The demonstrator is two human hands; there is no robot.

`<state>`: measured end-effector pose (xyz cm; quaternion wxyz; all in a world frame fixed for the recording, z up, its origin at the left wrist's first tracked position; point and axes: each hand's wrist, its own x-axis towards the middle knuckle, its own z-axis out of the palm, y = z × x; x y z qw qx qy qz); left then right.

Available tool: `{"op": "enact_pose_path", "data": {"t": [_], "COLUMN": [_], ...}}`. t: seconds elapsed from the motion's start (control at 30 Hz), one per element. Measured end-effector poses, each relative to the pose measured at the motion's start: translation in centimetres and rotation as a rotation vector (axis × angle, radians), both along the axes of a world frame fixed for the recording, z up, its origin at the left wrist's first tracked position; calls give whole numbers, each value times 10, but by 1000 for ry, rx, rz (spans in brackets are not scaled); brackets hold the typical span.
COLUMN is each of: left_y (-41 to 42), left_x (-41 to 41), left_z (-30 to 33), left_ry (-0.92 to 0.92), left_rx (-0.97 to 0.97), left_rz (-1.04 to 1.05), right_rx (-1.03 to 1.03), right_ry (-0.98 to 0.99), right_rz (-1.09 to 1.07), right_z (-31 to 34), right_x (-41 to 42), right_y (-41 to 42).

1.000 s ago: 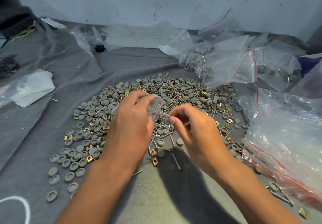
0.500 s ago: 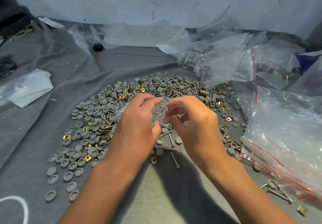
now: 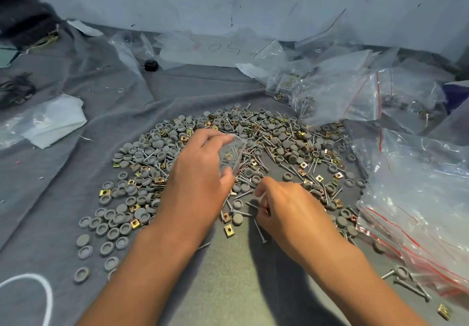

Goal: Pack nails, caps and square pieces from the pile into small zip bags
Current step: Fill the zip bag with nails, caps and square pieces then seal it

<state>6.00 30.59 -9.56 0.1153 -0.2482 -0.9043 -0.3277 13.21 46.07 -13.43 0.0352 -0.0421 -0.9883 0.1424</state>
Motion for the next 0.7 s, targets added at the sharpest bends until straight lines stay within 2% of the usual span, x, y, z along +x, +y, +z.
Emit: {"op": "enact_pose_path", "data": {"t": [0.17, 0.33, 0.47, 0.6, 0.7], "left_y": [-1, -1, -2, -2, -3], "left_x": [-2, -1, -1, -1, -1], "left_z": [1, 1, 1, 1, 0], "left_ry": [3, 9, 11, 13, 9], "left_rx": [13, -4, -4, -40, -36], "left_rz": [4, 13, 13, 0, -5], "right_rx": [-51, 14, 48, -63, 5], "right_ry": [26, 25, 20, 36, 5], "right_rz": [95, 241, 237, 225, 232], "right_z": [0, -2, -2, 3, 1], "right_x": [3, 2, -1, -1, -1], "right_y": [3, -1, -1, 4, 3]}}
